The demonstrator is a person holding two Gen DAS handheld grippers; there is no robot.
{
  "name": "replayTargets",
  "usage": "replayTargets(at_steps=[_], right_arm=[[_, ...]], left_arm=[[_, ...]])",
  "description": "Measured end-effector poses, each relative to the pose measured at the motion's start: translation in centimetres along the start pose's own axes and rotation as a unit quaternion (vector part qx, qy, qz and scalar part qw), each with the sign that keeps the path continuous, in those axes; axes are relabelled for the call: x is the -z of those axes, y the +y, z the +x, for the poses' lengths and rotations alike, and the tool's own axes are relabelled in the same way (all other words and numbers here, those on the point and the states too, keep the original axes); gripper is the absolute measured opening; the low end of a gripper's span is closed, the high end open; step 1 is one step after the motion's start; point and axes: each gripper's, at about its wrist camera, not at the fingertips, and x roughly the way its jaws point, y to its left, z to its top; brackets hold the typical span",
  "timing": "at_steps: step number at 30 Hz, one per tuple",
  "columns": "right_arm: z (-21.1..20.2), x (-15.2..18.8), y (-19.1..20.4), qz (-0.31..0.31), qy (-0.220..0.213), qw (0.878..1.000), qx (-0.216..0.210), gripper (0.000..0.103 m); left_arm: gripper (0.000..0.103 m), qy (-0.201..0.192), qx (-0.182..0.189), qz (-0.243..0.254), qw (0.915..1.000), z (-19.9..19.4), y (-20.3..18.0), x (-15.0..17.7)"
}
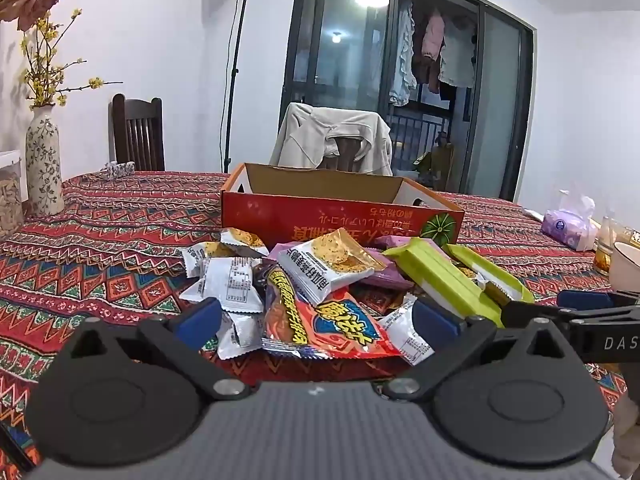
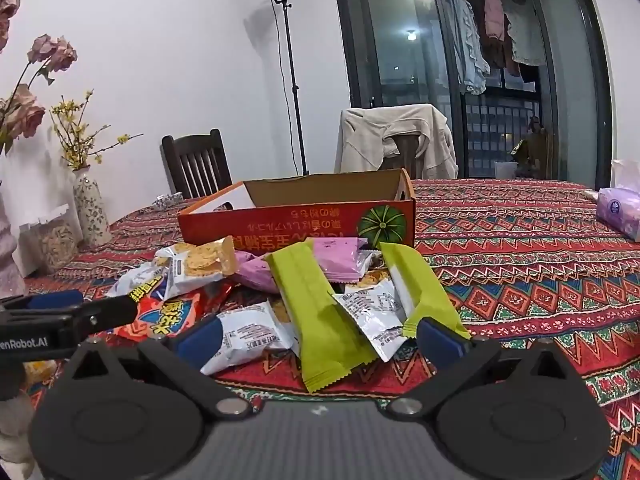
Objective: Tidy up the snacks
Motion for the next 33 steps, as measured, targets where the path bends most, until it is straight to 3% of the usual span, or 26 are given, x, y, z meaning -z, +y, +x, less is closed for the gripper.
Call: replayTargets(at_steps=[33], right_arm=[[-0.17, -0.23, -0.24, 0.000, 0.006, 1.000, 0.000, 0.103]], left_arm=[[0.103, -0.005, 0.004, -0.009, 0.9999, -0.41, 0.39, 0.24]])
